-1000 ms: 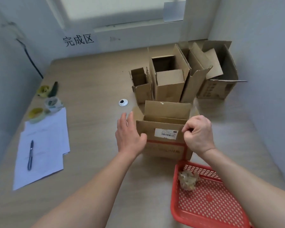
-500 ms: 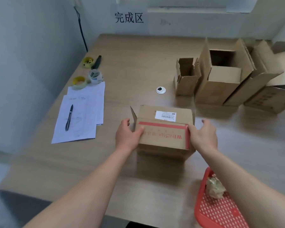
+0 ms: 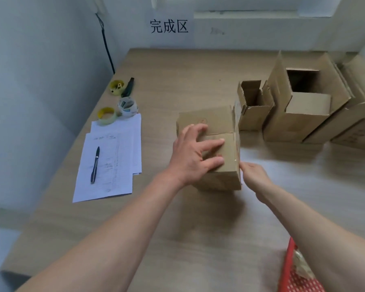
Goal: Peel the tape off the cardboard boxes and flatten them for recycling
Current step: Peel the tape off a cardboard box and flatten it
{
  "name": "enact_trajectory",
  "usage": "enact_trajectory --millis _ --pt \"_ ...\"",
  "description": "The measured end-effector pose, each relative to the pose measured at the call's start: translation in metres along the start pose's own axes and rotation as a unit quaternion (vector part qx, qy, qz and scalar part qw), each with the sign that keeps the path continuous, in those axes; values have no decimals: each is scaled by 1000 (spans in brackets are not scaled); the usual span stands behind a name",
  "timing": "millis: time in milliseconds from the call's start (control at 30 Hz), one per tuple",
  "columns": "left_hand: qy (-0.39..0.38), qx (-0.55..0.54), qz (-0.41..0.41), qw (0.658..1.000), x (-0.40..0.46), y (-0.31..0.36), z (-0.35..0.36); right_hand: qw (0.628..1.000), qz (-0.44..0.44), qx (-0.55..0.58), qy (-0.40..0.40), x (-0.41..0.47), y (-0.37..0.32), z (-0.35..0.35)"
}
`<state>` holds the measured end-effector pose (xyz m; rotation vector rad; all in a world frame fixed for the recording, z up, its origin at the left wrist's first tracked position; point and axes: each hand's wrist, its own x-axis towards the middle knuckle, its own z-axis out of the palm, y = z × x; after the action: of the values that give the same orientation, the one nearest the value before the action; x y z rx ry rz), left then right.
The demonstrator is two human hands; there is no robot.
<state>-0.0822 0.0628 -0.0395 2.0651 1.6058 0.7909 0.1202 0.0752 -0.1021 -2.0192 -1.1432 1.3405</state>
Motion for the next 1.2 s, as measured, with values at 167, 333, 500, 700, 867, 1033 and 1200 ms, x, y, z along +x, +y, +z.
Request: enact_trajectory --millis 167,333,500,700,867,1033,1200 --pt "-37 131 -69 988 29 21 16 979 -52 185 69 -25 -20 -7" --pt "-52 208 -63 975 35 52 47 979 -116 74 153 -33 -8 -44" --pt "-42 226 -85 969 25 61 52 962 -206 -97 148 -25 -3 -52" --pt "-15 221 -123 967 7 74 60 907 -358 -145 167 -33 11 -53" --pt "-13 227 -164 960 -3 87 64 906 -368 -117 174 -35 18 -54" --pt "-23 218 -193 956 -9 98 64 931 -315 -69 169 -33 24 -58" --pt "-36 241 -190 951 -12 98 59 956 -238 -2 172 -43 18 -58"
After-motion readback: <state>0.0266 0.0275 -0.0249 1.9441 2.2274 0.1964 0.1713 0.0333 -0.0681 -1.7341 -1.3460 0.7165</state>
